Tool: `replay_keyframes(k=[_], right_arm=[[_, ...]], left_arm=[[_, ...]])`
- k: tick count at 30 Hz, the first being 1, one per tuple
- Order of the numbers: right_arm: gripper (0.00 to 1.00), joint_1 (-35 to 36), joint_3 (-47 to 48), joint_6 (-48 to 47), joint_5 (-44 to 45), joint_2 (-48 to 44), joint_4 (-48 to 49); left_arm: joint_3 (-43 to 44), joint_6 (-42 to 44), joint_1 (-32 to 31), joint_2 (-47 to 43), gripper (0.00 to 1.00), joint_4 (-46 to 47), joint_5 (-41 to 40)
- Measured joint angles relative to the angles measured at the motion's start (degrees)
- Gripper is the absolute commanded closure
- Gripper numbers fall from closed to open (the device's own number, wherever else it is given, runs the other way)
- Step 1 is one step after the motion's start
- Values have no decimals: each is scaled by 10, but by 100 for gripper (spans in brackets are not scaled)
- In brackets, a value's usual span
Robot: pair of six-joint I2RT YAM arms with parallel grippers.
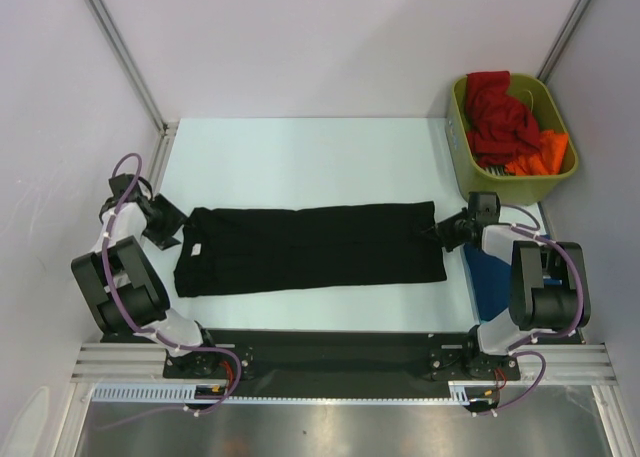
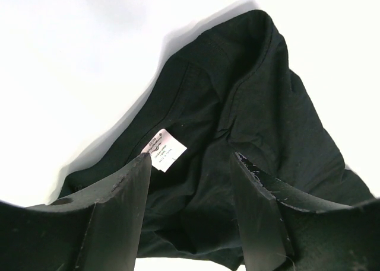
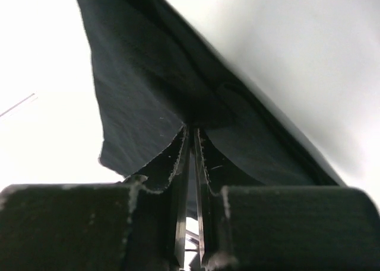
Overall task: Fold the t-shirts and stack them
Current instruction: Fold the tshirt
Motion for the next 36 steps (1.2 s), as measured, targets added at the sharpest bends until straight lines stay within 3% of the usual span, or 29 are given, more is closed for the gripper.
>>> replay_keyframes(k=[5,9,18,22,26,29,36], right_arm=[[84,1,34,-45,27,-4,-61],[55,-1,61,-81,43,-5,-85],[44,15,144,-210,67,3,-198],[44,12,160,-223,50,3,-192],[50,-11,71,-155,14,-19,-127],[60,-25,-2,-90,-5,-28,-94],[66,-29,-16,-20,-20,-28,-29]], left_arm=[[0,0,0,2,38,0,0],[0,-1,0,6,38,0,0],[3,1,0,6,39,-8,-16],[9,3,0,6,38,-8,-20],[10,3,0,6,38,-10,-21],[10,3,0,6,38,-13,-21],[12,3,0,7,38,-22,-21]])
